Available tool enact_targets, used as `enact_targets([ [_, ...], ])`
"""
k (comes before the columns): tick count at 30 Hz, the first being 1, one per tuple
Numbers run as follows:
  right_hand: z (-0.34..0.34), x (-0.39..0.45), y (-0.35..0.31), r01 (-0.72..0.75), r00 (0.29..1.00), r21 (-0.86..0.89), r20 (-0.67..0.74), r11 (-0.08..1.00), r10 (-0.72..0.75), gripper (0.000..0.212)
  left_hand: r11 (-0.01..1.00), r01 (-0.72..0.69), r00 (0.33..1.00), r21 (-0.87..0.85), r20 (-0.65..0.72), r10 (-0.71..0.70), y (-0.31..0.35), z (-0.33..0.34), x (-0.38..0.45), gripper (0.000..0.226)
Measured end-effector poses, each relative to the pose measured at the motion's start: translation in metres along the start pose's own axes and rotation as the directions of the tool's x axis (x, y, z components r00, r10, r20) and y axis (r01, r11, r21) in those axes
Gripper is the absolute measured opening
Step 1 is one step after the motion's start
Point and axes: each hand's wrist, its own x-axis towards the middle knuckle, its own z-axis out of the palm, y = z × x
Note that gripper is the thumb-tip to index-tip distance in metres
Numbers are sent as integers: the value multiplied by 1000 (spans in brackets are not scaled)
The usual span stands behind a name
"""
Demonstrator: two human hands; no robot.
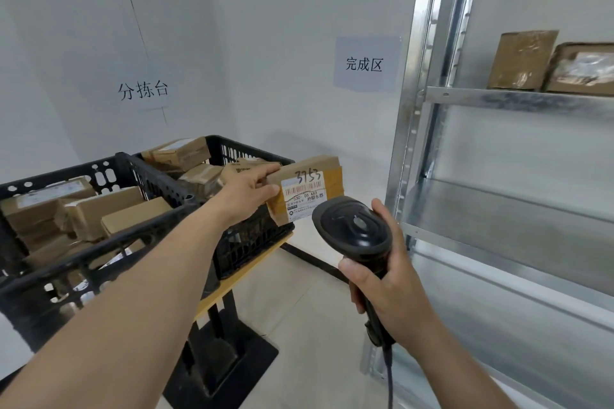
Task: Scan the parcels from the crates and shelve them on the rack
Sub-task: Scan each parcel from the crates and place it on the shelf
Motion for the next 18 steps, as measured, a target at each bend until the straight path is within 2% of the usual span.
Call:
enact_targets([
  [4, -9, -5, -1, 12, 998, -16, -56, 1000, -13, 82, 998, 0, 1000, -65, -10, -1, 9, 9, -3, 44],
  [7, -16, -6, -1, 25, 983, -45, -179, 999, -33, 89, 977, 30, 996, -209, -75, -47, 16, 25, -10, 40],
  [10, -24, -4, -3, 71, 942, -70, -322, 995, -90, 102, 918, 82, 986, -388, -102, -131, 22, 48, -20, 33],
  [13, -33, -1, -6, 125, 904, -129, -394, 984, -166, 106, 861, 86, 980, -501, -116, -165, 36, 75, -33, 27],
  [18, -46, 3, -8, 169, 840, -232, -474, 958, -263, 110, 798, 92, 982, -595, -78, -172, 72, 114, -49, 27],
])
